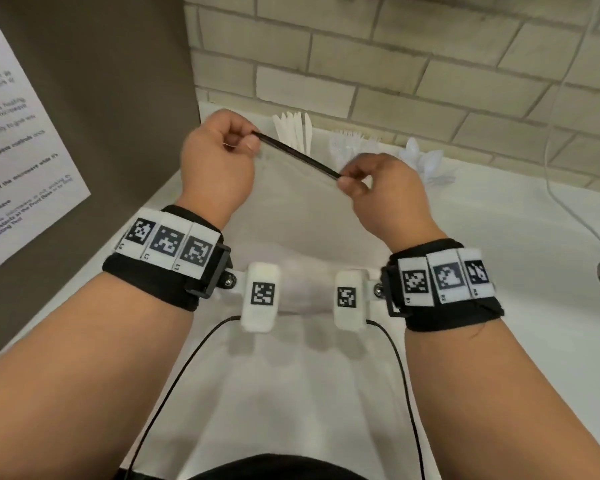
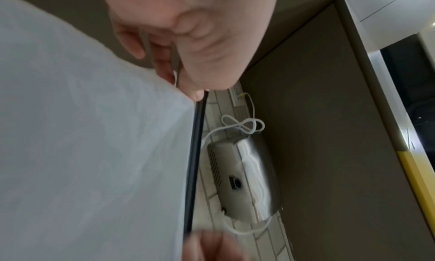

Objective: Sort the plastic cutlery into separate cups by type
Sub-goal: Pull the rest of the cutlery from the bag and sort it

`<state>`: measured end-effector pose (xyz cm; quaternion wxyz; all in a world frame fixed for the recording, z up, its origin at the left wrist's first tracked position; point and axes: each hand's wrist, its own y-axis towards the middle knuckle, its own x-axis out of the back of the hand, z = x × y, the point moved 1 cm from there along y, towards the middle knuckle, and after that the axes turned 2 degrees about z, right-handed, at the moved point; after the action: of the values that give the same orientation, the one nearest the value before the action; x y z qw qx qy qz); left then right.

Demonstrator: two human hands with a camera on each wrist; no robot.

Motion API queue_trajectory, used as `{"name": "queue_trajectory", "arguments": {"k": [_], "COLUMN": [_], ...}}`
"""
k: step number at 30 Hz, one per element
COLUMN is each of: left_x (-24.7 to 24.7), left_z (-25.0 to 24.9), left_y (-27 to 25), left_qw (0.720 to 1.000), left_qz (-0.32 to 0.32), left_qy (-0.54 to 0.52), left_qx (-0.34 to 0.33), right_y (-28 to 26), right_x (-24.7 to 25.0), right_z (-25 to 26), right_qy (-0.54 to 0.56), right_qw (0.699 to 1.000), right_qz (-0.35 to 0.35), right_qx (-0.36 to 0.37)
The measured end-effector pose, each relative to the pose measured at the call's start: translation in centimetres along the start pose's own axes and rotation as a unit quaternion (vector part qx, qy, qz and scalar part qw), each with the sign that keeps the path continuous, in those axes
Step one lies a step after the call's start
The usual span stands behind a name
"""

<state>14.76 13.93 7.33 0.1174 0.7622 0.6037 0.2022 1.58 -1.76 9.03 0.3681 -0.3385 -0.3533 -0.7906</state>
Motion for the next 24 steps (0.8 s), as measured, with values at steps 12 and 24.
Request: {"name": "queue_trajectory", "arguments": {"k": [12,24], "left_x": [0.1,-0.9], "left_z": [-1.5,-2.5], "left_y": [0.0,-1.4], "left_qw": [0.988,0.99], "left_qz": [-0.068,-0.03], "left_qy": [-0.084,-0.061], "left_qx": [0.108,0.122], "right_y": [-3.0,-0.5], "right_x": [5.8,-0.4], "right_z": [-2.5,2.6], "right_qy": [-0.087,0.129], "right_qw": [0.981,0.988], "right_qz": [0.134,0.08], "right_qx": [-0.114,-0.012]}}
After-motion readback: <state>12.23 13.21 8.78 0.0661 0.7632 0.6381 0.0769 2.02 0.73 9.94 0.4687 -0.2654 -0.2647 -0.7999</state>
